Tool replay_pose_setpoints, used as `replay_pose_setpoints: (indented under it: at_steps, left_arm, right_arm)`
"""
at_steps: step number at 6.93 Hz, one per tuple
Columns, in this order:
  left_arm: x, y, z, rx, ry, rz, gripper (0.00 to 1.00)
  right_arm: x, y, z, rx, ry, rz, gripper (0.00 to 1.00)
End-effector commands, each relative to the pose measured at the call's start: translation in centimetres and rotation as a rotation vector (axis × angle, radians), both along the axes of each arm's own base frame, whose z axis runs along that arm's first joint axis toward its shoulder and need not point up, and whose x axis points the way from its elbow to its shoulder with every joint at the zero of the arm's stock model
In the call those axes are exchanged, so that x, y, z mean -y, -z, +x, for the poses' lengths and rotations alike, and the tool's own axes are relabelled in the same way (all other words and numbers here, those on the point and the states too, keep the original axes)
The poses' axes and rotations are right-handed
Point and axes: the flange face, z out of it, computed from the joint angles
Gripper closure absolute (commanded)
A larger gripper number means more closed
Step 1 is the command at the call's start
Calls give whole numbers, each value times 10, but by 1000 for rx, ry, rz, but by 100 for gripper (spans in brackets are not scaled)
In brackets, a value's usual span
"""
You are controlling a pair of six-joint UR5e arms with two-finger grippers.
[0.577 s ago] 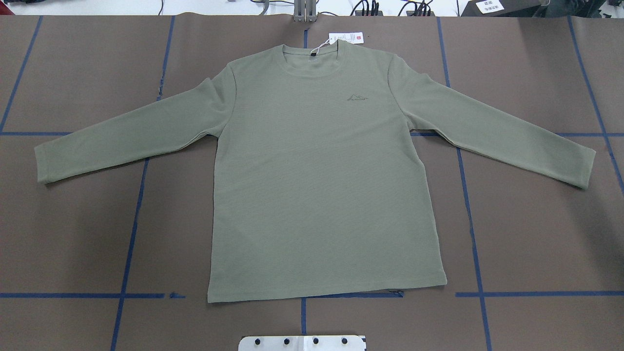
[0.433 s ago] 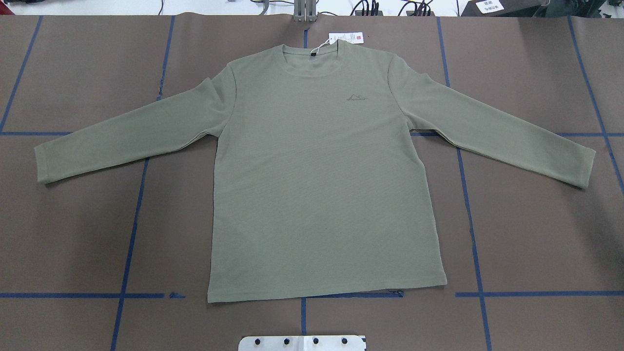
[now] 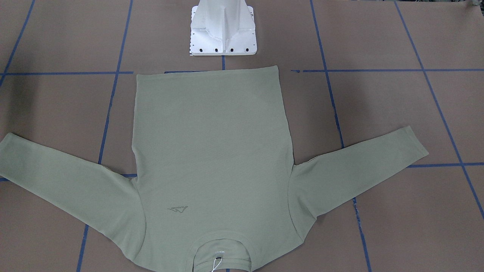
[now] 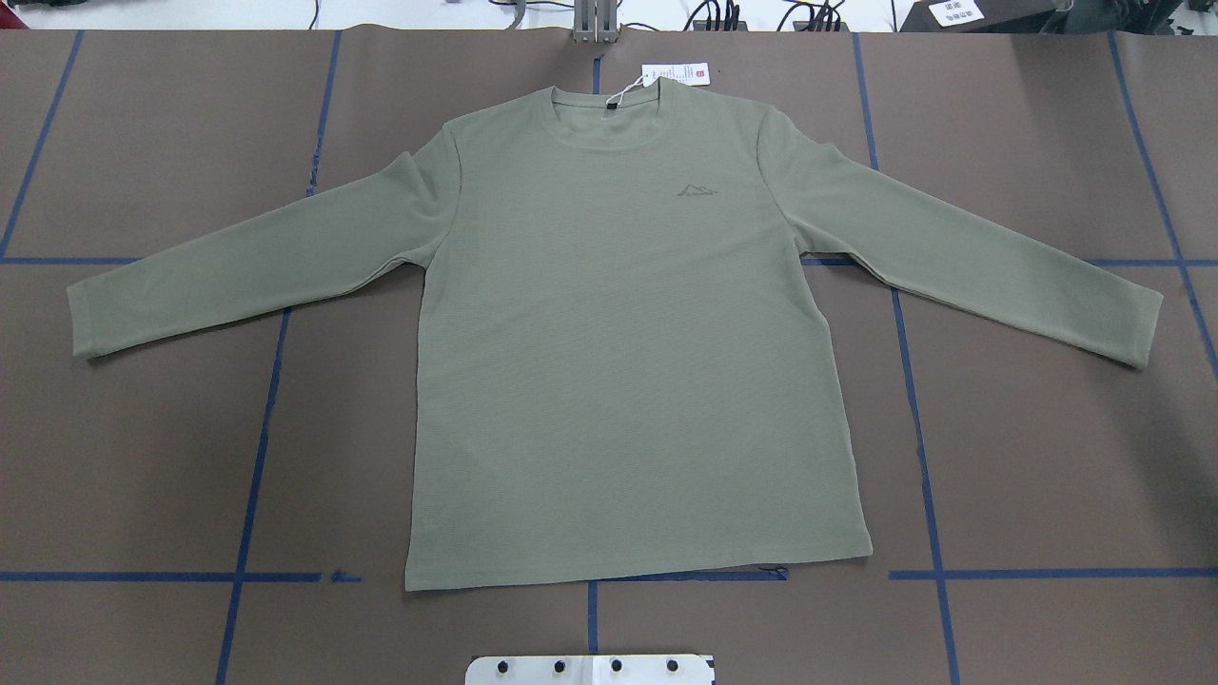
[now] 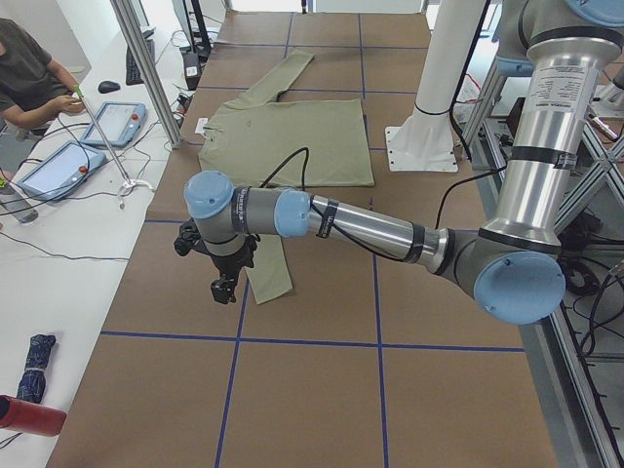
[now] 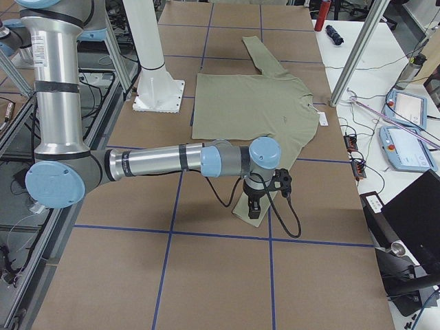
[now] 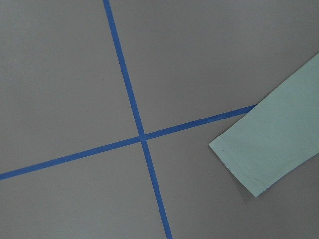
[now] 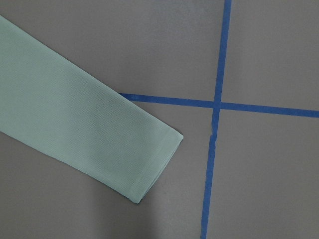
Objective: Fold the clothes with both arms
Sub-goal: 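Move the right gripper toward the sleeve cuff nearest it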
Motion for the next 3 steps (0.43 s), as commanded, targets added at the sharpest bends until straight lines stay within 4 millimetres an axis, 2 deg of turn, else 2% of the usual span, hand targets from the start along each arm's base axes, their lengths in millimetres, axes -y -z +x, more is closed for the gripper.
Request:
replay_pose_setpoints:
  at_steps: [1,2,3]
  left_arm:
    - [-11,9,2,-9,-9,45,0]
    - [-10,9,3,-16,-11,45,0]
    - [-10,17,8,-96,-9,32,0]
  right_arm:
    - [-8,-13,-3,-2,-1,-33,0]
    - [-10,-18,-3,-3,2,-41,0]
    - [-7,-15,-3,0,2,-34,0]
